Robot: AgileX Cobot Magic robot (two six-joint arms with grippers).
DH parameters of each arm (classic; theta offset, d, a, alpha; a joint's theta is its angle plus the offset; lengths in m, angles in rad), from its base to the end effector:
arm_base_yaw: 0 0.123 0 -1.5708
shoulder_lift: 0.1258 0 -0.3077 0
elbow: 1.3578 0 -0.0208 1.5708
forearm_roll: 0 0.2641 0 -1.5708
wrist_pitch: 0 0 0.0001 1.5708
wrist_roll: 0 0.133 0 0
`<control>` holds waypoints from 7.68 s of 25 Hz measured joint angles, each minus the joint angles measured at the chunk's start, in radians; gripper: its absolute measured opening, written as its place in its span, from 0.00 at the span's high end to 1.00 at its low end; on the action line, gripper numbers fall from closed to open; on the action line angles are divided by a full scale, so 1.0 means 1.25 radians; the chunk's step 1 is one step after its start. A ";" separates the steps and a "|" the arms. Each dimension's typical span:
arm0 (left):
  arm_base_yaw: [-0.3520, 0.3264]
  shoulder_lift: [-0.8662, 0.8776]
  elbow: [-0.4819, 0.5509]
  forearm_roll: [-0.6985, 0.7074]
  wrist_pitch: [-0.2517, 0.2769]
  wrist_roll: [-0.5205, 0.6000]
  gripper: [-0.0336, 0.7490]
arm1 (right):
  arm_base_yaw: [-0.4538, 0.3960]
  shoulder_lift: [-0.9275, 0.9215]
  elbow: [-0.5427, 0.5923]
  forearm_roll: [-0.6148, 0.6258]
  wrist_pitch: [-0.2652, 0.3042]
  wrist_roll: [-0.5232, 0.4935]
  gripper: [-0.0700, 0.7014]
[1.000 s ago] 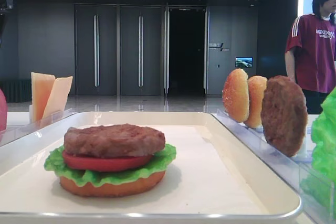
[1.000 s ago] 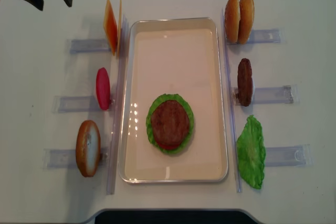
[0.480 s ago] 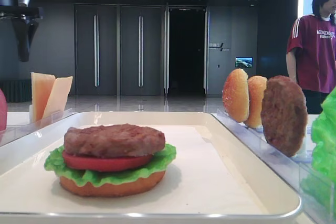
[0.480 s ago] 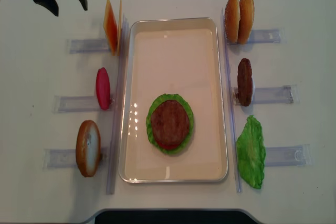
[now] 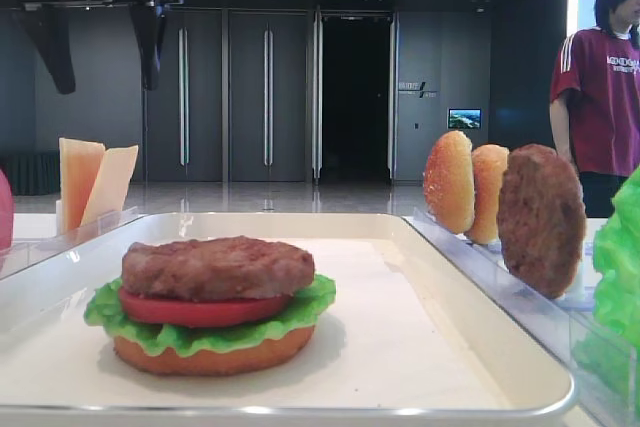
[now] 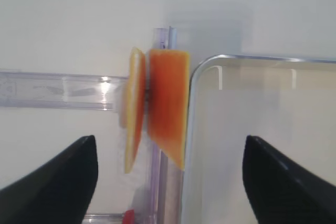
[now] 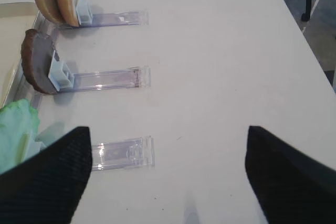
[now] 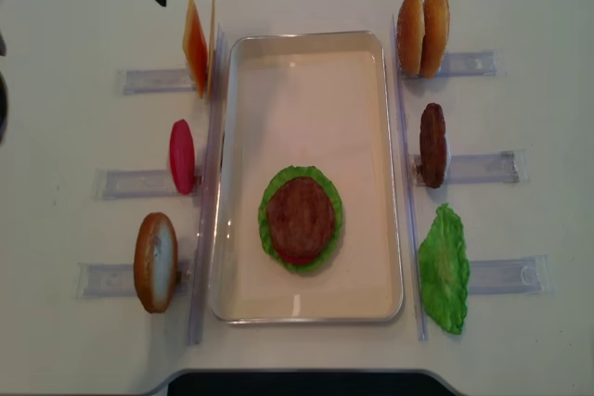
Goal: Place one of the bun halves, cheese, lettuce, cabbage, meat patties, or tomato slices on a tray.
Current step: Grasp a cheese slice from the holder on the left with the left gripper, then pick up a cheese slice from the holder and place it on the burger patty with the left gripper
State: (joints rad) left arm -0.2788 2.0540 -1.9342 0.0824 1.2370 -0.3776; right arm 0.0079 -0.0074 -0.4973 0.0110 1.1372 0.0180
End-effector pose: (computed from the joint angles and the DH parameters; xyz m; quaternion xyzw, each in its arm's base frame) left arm 0.4643 -0.1222 0.2609 -0.0413 0.9870 -0.0100 0.1550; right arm 0.0157 0.0015 0.2549 0.0040 0.8714 0.0118 0.4905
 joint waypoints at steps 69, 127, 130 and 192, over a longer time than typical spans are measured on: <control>-0.093 -0.038 0.045 -0.080 -0.010 0.081 0.92 | 0.000 0.000 0.000 0.001 0.000 0.000 0.14; -0.024 -0.402 1.103 -1.337 -0.283 1.274 0.92 | 0.000 0.000 0.000 0.002 0.000 0.000 0.14; -0.024 -0.378 1.103 -1.341 -0.282 1.276 0.92 | 0.000 0.000 0.000 0.002 0.000 0.000 0.14; -0.024 -0.352 1.067 -1.093 -0.424 1.002 0.07 | 0.000 0.000 0.000 0.002 0.000 0.000 0.14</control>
State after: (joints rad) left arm -0.3091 1.6142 -0.6009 -1.2845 0.7075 0.8745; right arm 0.0079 -0.0074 -0.4973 0.0133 1.1372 0.0180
